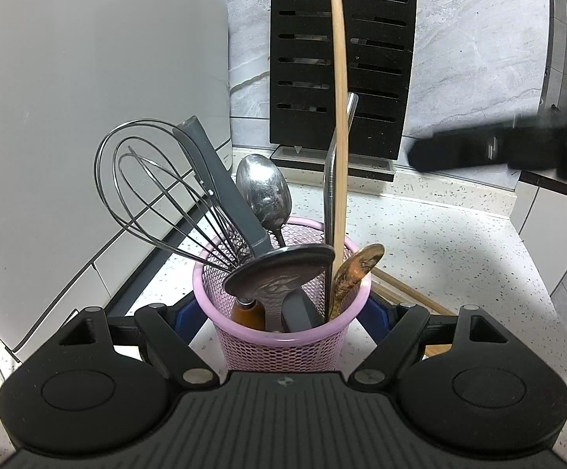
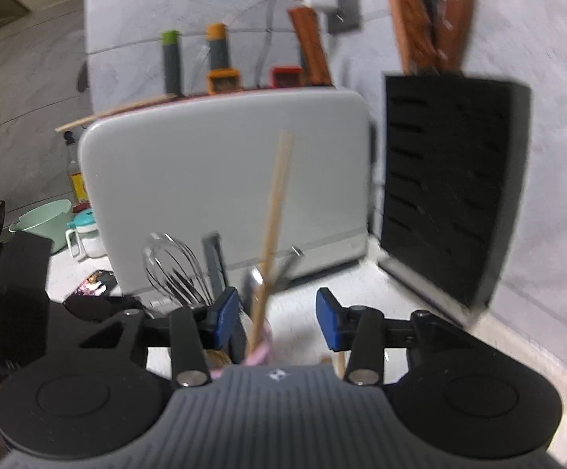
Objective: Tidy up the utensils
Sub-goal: 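Open the right tool and move it to the chopsticks on the counter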
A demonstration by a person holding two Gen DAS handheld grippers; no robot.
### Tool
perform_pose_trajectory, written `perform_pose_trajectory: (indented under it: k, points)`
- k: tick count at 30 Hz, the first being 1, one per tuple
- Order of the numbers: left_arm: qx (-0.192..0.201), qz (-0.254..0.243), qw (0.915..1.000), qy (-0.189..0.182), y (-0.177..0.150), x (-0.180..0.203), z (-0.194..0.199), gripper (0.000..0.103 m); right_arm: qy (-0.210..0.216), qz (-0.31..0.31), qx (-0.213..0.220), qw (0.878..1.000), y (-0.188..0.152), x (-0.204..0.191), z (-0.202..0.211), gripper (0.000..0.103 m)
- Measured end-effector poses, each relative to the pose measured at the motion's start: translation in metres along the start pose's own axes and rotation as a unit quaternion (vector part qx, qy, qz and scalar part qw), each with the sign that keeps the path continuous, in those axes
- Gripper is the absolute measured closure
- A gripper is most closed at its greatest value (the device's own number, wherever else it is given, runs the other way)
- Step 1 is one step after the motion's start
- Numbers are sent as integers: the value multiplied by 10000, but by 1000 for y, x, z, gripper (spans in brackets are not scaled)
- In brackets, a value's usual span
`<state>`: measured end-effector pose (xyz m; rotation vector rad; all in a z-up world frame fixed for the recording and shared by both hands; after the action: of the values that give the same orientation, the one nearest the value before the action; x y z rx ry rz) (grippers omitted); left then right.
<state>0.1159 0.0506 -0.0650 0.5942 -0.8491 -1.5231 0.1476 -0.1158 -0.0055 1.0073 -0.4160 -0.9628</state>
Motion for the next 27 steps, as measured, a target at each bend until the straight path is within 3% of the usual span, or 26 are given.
perform_pose_trajectory:
  k: [3,7,10,27]
  points:
    - [2,-3,10000,30,0,1,-1,10,-364,-378,-451,9976,-22,25,-12,66]
    - [-2,4,10000,58,1,3,-1,10,-610,-644,-1120,9897,-52,48,-36,83]
    - [-4,6,10000,60,1,4,-1,10,-657,-560,-1412,9862,-65,50,-51,89]
    - [-3,3,10000,39,1,4,-1,10,-822,-132,-1811,9799,-68,39,-97,88]
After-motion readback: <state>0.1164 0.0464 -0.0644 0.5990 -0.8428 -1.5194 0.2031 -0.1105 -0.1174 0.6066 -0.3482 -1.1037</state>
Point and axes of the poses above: each gripper's, at about its wrist camera, not at the fingertips, and z roughly against the way its jaws point, x to its right, y to its top, the point moved 6 cm from there along -z, roughly the way its jaws point, and after that the axes turned 7 degrees about z, right-handed, at the moved point
